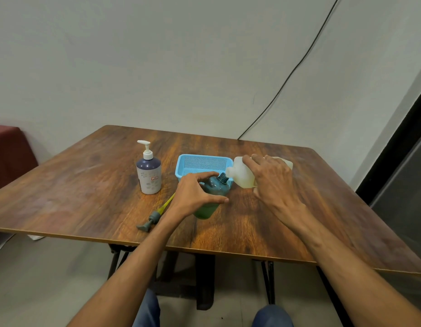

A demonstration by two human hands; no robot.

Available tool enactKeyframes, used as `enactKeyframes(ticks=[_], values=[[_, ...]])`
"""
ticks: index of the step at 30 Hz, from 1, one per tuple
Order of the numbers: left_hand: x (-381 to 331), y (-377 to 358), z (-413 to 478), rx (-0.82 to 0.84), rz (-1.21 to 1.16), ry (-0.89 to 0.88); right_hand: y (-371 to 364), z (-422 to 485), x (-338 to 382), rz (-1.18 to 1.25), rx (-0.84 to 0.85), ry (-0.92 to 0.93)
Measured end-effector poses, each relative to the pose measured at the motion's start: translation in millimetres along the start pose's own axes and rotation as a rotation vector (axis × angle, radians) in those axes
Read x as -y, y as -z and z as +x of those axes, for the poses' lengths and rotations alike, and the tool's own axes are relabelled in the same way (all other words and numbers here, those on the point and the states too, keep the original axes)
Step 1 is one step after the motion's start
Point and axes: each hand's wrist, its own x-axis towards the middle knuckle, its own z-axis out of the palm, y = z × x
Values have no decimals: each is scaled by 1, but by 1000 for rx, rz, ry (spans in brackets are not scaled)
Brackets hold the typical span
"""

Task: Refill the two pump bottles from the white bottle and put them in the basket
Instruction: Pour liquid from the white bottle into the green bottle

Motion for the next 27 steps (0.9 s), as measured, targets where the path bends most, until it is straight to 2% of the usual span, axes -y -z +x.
enactKeyframes(ticks=[27], values=[[-3, 1, -1, 0, -1, -4, 1, 0, 0, -9, -9, 4]])
